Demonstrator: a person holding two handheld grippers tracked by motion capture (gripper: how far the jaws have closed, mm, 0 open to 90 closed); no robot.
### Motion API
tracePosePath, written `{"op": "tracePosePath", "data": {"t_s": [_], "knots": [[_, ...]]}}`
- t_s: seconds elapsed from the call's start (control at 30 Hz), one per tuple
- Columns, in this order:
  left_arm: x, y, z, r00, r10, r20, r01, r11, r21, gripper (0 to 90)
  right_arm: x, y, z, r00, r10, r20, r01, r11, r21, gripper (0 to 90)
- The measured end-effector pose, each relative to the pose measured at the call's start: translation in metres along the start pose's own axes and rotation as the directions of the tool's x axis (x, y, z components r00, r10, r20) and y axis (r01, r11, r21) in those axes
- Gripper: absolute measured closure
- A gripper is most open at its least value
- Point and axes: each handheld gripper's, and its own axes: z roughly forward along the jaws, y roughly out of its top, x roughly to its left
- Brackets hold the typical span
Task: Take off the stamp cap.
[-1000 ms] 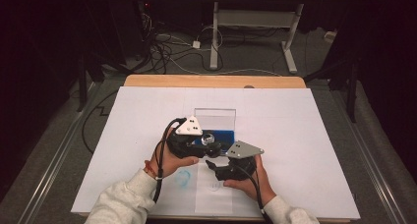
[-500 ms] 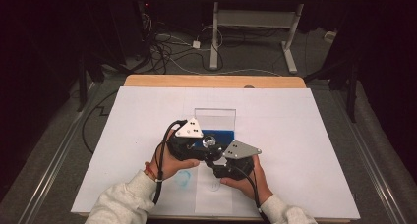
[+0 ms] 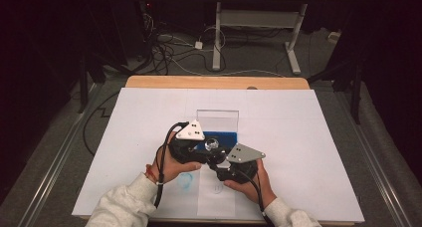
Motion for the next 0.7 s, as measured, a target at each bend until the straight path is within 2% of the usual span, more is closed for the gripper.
{"op": "tracePosePath", "data": {"t_s": [0.1, 0.23, 0.3, 0.7], "knots": [[-0.0005, 0.0001, 0.0003, 1.0000, 0.006, 0.004, -0.006, 1.0000, 0.004, 54.5, 0.0003, 0.0000, -0.0002, 1.0000, -0.003, -0.003, 0.003, 1.000, 0.004, 38.5], [-0.0017, -0.0006, 0.0004, 0.9997, 0.015, 0.018, -0.015, 0.9999, 0.005, 54.5, -0.0009, 0.0006, -0.0022, 0.9988, -0.037, -0.033, 0.038, 0.999, 0.021, 38.8], [-0.0025, -0.0005, 0.0007, 0.9996, 0.021, 0.020, -0.021, 0.9997, 0.011, 54.4, -0.0002, 0.0014, -0.0032, 0.9983, -0.050, -0.029, 0.051, 0.998, 0.038, 38.9], [-0.0024, 0.0000, -0.0002, 0.9989, 0.013, 0.046, -0.014, 0.9998, 0.011, 54.5, -0.0005, 0.0039, -0.0079, 0.9940, -0.103, -0.038, 0.105, 0.993, 0.060, 39.0]]}}
